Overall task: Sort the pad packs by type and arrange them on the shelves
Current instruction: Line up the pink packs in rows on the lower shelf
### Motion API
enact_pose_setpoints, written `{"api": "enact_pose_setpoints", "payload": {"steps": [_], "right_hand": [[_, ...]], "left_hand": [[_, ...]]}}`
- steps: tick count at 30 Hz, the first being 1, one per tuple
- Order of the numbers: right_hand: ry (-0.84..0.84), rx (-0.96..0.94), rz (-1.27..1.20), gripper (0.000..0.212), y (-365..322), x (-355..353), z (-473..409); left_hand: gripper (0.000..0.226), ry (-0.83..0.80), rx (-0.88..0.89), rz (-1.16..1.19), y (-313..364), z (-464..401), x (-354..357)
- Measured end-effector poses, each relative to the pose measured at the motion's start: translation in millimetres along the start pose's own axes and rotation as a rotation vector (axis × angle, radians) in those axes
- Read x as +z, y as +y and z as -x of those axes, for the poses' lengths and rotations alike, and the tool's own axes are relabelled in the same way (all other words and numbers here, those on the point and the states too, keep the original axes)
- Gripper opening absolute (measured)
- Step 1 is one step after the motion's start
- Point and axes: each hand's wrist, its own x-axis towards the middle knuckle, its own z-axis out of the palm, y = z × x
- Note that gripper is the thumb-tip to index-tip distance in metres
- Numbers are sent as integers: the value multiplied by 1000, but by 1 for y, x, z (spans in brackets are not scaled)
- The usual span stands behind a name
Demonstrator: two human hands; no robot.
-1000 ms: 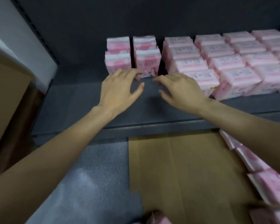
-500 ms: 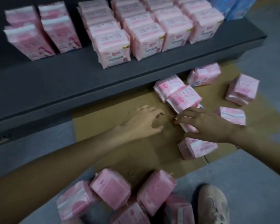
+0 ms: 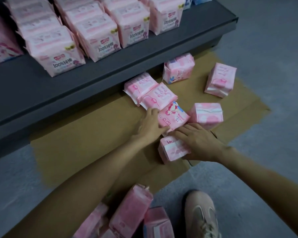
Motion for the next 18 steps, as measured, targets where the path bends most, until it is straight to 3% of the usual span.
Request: {"api": "enact_pose_setpoints", "payload": {"steps": [3,7,11,16,18], "right_hand": [[35,53,-28,85,9,1,7],[61,47,-54,88,15,5,5],[24,45,-87,88,20,9,-3],[-47,67,-164,84,20,6,0],[-76,81,-314,82,18,0,1]], "left_hand": [[84,-61,-260,256,-12,-4,18],[78,-122,-353,781,-9,-16,28],[93,-22,-411,839,-3,-23,32],[79,10,-399,931,2,-25,33],[74,74,-344,857,3,-18,28]]}}
